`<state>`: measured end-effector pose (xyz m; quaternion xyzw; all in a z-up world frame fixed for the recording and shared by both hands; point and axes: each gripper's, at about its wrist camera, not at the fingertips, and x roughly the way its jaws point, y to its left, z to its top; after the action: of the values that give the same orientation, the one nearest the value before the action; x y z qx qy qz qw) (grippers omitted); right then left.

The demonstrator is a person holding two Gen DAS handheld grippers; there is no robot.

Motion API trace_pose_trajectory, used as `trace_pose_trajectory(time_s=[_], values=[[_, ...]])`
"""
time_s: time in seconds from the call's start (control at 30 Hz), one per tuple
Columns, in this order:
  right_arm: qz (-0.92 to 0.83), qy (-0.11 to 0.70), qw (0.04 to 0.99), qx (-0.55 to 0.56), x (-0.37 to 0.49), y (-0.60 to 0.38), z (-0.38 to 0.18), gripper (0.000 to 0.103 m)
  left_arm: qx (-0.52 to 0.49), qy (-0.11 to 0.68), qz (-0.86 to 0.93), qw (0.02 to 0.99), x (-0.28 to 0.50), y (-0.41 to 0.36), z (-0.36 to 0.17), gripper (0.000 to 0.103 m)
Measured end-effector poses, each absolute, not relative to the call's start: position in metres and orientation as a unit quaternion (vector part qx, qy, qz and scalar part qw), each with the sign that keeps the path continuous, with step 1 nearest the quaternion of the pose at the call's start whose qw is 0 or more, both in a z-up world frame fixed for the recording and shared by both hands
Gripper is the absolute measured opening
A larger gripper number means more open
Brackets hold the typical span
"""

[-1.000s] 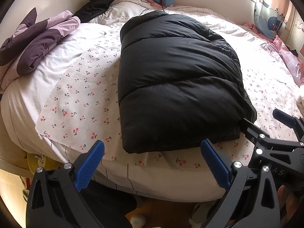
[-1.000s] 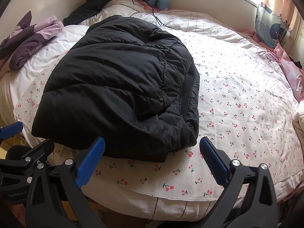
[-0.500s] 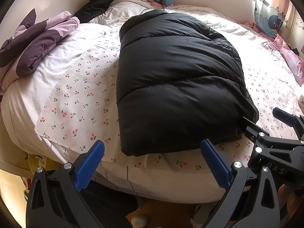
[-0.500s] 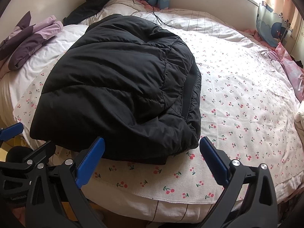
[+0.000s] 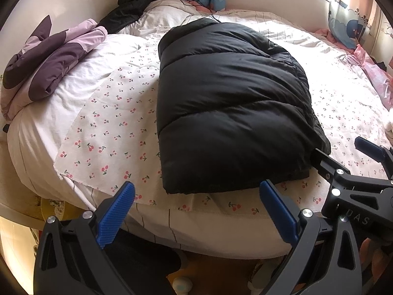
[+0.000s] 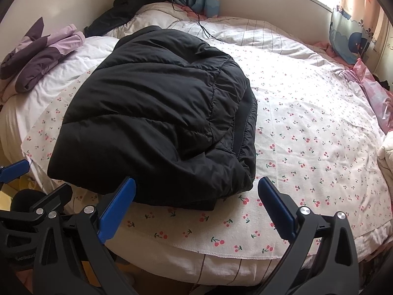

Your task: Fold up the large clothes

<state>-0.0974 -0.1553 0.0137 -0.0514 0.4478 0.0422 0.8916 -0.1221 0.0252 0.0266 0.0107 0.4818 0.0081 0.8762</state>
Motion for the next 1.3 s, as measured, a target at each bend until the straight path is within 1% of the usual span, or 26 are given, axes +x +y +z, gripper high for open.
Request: trace_pose_trajectory(time_s=[0.4,0.8,0.97,1.07,1.17,1.3], values=[[0.042,0.434,0.898,-0.060,-0.116,-0.147,0.029,0.096,0.005,0.471,0.008,0.882,-0.138,0.032,0.041,0.097],[0.041,0.431,0.899,-0.068,-0.122,-0.141,0.034,0.096,-0.006,0.472,0.004,0.881,-0.145,0.036,0.045,0.097],[0.044,0.436,0.896,-0.063,-0.119,-0.140,0.029,0.096,-0.044,0.493,-0.022,0.868,-0.142,0.043,0.039,0.097],[0.045,0.438,0.896,-0.064,-0.118,-0.141,0.026,0.096,-0.083,0.473,-0.026,0.877,-0.146,0.051,0.039,0.097],[0.045,0.432,0.899,-0.060,-0.115,-0.143,0.029,0.096,-0.044,0.454,0.024,0.889,-0.147,0.049,0.042,0.096],[0.044,0.429,0.900,-0.062,-0.109,-0.146,0.031,0.096,-0.009,0.450,0.051,0.892,-0.144,0.042,0.038,0.096]])
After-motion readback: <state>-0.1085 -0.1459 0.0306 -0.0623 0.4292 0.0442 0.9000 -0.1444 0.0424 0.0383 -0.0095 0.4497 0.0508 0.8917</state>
